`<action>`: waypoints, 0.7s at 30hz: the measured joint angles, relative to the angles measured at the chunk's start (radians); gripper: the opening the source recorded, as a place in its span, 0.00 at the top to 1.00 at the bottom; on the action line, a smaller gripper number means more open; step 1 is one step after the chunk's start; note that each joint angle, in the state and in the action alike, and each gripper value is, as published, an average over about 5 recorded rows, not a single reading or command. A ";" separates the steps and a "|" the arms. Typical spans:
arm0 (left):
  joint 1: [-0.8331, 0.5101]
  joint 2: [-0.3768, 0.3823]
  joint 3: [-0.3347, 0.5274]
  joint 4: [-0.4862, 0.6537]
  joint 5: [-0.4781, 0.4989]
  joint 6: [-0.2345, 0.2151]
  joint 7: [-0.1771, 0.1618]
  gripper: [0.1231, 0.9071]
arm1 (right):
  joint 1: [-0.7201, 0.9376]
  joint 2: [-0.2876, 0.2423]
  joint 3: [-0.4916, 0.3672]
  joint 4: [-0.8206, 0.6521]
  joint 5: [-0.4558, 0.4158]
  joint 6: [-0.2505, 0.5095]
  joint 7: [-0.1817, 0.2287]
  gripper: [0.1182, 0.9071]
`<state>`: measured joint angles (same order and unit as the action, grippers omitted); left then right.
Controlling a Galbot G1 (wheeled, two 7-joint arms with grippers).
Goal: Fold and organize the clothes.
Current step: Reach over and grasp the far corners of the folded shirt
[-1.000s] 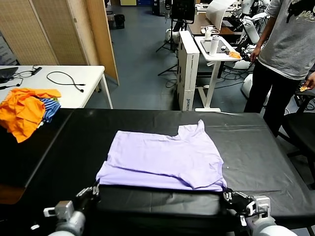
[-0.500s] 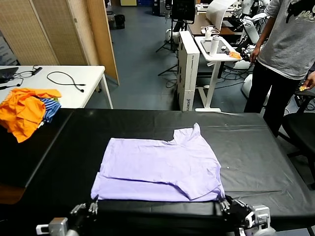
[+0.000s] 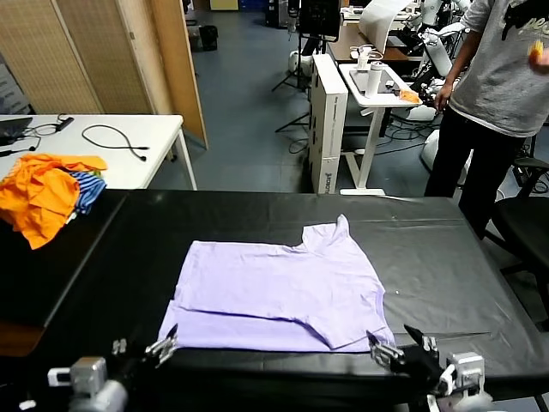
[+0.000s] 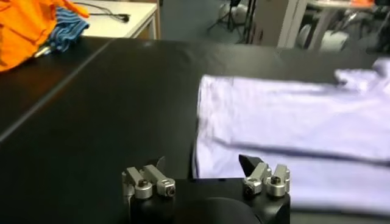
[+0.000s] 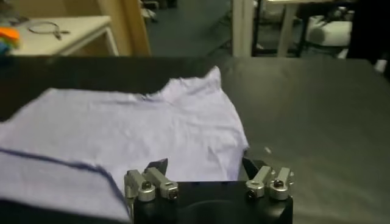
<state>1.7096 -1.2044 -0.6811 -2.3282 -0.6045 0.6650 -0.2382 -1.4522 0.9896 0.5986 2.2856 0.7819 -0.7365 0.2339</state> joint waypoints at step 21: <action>-0.594 0.157 0.186 0.445 -0.255 0.063 -0.025 0.00 | 0.594 0.021 -0.340 -0.562 0.020 0.000 -0.065 0.00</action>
<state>1.1154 -1.0474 -0.4953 -1.8830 -0.8591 0.7278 -0.2629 -0.8583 1.0103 0.2582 1.7234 0.8018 -0.7365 0.1693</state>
